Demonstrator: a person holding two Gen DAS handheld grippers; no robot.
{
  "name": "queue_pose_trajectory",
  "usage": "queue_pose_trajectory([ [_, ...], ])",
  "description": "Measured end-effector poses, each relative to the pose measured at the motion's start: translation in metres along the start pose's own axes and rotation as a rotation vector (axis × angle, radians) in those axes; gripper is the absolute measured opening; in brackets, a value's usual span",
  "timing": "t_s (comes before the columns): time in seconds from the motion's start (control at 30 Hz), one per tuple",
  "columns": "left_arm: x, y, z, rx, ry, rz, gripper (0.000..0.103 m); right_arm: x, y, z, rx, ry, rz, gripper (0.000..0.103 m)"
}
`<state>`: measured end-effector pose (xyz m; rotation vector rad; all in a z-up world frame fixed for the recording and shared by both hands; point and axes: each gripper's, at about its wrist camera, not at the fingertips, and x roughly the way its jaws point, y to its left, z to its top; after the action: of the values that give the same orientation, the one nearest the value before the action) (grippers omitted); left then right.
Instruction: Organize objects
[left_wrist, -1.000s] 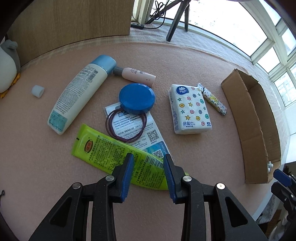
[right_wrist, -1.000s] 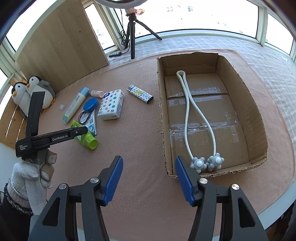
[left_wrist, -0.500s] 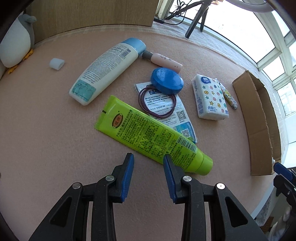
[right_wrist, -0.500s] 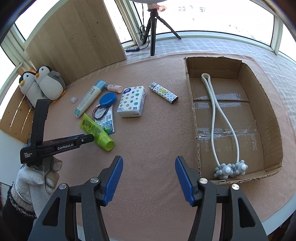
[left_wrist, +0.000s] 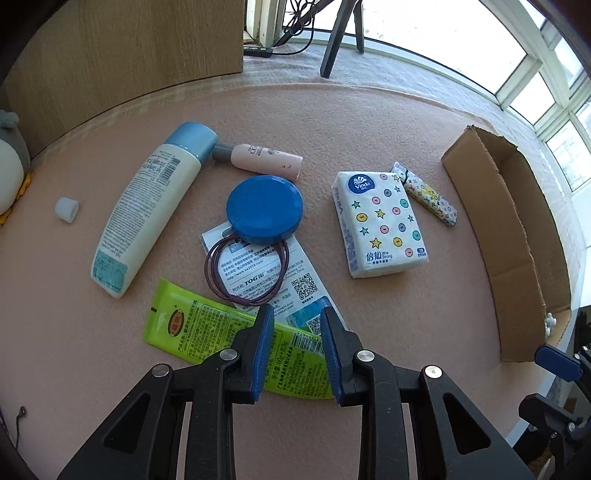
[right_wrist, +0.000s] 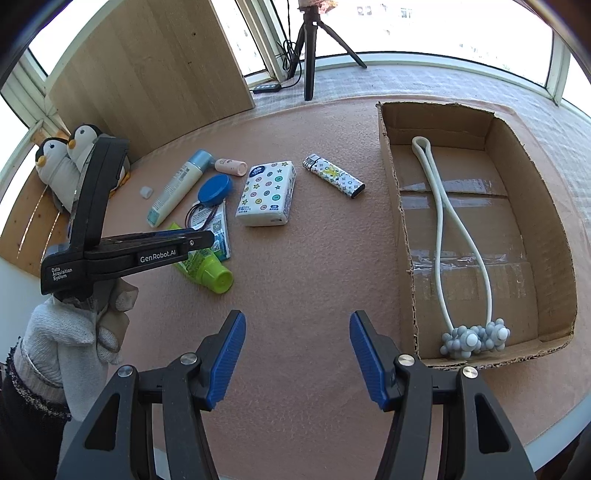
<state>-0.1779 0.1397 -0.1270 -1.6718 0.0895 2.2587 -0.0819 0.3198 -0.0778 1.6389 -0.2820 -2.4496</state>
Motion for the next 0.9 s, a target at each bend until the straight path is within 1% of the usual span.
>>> queue_pose_trajectory([
  [0.07, -0.001, 0.001, -0.004, 0.006, 0.007, -0.001, 0.028, 0.001, -0.002, -0.001, 0.004, 0.002, -0.001, 0.055],
  [0.17, 0.0, 0.005, -0.009, 0.046, 0.017, 0.034, 0.027, 0.004, -0.001, 0.001, 0.006, 0.009, 0.001, 0.055],
  [0.33, -0.003, 0.011, -0.022, 0.113, 0.031, 0.065, 0.027, 0.008, 0.008, 0.004, -0.01, 0.015, 0.018, 0.055],
  [0.37, -0.006, 0.014, -0.029, 0.111, 0.027, 0.066, 0.027, 0.008, 0.011, 0.004, -0.018, 0.015, 0.021, 0.055],
  [0.47, -0.014, 0.024, -0.043, 0.086, 0.012, 0.037, 0.028, 0.011, 0.019, 0.005, -0.035, 0.021, 0.029, 0.055],
  [0.63, -0.025, 0.037, -0.068, 0.086, 0.01, 0.032, 0.028, 0.02, 0.031, 0.006, -0.054, 0.046, 0.06, 0.055],
  [0.73, -0.029, 0.052, -0.082, 0.044, 0.01, 0.019, 0.028, 0.028, 0.041, 0.008, -0.073, 0.065, 0.083, 0.055],
  [0.77, -0.032, 0.058, -0.087, 0.018, -0.002, 0.018, 0.028, 0.031, 0.045, 0.009, -0.079, 0.074, 0.093, 0.055],
  [0.83, -0.039, 0.072, -0.095, -0.05, -0.024, -0.028, 0.028, 0.039, 0.053, 0.011, -0.094, 0.093, 0.12, 0.055],
  [0.9, -0.046, 0.083, -0.104, -0.122, -0.044, -0.091, 0.032, 0.048, 0.061, 0.014, -0.107, 0.114, 0.143, 0.055],
])
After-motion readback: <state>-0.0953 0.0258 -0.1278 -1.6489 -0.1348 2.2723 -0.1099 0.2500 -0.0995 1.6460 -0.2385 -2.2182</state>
